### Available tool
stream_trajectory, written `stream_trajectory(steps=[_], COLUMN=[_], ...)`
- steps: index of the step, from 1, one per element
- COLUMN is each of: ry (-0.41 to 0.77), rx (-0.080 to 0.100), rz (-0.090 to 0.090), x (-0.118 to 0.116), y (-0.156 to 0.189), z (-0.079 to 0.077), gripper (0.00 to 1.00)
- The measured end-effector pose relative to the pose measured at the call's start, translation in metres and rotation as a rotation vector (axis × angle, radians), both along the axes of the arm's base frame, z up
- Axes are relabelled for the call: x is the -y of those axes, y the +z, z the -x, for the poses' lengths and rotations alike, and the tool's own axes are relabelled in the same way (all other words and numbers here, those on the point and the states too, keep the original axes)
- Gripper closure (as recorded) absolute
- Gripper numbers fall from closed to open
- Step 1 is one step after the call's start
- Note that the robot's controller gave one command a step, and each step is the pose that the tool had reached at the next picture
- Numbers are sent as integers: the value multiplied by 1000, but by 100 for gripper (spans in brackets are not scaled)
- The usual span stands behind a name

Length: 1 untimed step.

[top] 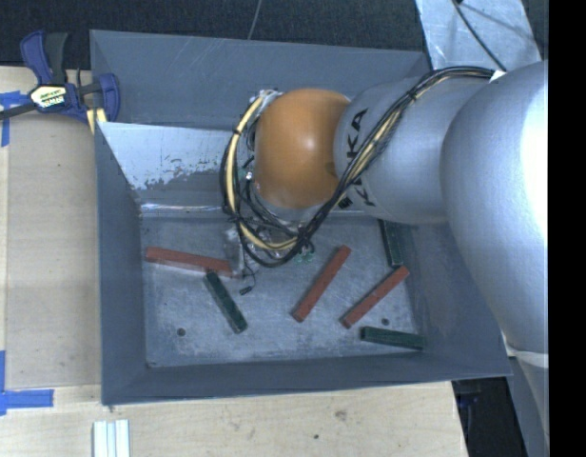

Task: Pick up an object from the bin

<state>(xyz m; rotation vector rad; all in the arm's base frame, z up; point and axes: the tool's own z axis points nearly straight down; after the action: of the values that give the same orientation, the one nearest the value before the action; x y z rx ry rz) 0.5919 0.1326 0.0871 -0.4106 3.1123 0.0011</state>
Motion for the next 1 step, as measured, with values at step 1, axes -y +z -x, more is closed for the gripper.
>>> stream_trajectory(steps=[1], ry=[-1], rx=[0], rz=[0], x=[0], y=[0], z=[0], gripper=[0])
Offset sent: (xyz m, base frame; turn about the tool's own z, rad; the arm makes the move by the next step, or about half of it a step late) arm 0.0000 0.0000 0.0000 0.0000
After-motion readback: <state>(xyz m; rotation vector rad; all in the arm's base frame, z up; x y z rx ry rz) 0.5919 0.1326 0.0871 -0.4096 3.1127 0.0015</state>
